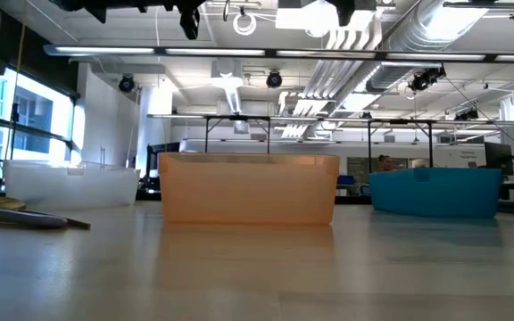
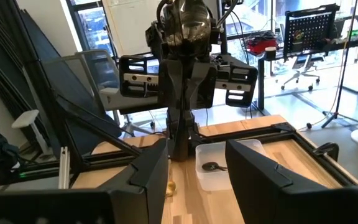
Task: Sort silverware by color (type)
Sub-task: Put the bottom black spoon into the white bin
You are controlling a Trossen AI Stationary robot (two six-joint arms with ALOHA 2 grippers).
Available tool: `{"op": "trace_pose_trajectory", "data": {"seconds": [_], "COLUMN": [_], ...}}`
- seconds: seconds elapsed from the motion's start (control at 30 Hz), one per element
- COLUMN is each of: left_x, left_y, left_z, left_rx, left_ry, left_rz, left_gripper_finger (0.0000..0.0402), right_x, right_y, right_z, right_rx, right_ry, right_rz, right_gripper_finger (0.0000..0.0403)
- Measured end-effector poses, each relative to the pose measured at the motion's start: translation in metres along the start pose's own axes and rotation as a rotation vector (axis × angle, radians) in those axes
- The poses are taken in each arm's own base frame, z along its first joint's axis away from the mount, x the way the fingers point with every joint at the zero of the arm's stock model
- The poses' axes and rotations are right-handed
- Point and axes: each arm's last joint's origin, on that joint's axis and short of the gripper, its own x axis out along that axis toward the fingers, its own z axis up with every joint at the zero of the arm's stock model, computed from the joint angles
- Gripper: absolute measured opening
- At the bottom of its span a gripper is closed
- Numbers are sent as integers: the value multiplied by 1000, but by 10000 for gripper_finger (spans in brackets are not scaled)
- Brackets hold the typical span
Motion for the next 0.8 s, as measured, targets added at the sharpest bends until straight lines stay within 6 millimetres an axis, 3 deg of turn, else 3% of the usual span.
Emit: {"op": "trace_pose_trajectory", "data": {"seconds": [0.8], "left_x": [0], "left_y": [0], "left_z": [0], "left_rx": [1], "left_ry": [-1], "left_rz": [-2], "left_gripper_finger": [0], "right_x": [0], "right_y": [0], "right_z": [0], "right_rx": [-29], "right_ry": [0], "right_rz": [-2], "right_gripper_finger": [146]}}
